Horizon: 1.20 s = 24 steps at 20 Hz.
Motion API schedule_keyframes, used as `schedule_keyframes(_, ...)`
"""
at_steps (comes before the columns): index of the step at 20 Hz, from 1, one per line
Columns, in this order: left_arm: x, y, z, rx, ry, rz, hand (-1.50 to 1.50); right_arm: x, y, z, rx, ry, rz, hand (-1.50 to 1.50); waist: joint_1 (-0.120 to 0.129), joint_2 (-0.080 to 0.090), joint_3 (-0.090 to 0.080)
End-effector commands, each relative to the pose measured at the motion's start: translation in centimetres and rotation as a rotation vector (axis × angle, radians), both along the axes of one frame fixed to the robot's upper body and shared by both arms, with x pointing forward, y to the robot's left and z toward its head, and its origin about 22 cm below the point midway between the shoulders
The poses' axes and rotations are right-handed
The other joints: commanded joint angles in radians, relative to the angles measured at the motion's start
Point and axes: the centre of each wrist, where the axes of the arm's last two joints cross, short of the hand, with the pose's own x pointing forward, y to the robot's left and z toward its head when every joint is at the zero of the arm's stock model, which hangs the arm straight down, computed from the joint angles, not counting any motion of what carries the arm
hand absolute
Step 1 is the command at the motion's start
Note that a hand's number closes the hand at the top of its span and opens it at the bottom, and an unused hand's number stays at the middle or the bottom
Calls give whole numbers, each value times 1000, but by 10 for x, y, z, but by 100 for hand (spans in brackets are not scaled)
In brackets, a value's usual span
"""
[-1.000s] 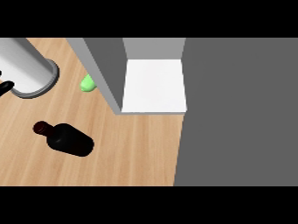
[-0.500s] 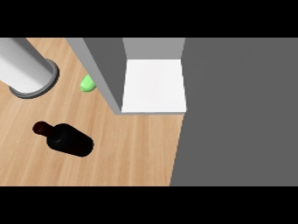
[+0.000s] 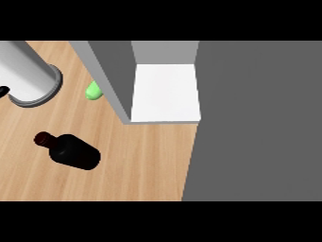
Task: Pick up the wine, place it into the cabinet and close the cabinet
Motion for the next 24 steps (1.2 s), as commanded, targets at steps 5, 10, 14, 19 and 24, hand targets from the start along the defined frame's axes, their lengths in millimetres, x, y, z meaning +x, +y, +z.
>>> schedule_keyframes(5,19,-2,-36,35,18,18,-150,-38,-17,29,-18,-94,-59,-150,-7,3,0)
schedule_keyframes(10,24,2,-56,39,31,23,-150,-36,-14,34,-23,-88,-51,-150,-4,3,-1)
schedule_keyframes(14,24,-17,-71,67,43,48,-150,-41,-4,27,15,-90,-52,-150,-6,-1,0)
schedule_keyframes(19,19,-3,-113,69,56,62,-150,-43,-12,28,-8,-105,-45,-150,-6,1,0)
schedule_keyframes(24,18,14,-143,86,82,91,-150,-48,-11,34,-4,-94,-49,-150,-8,0,-1)
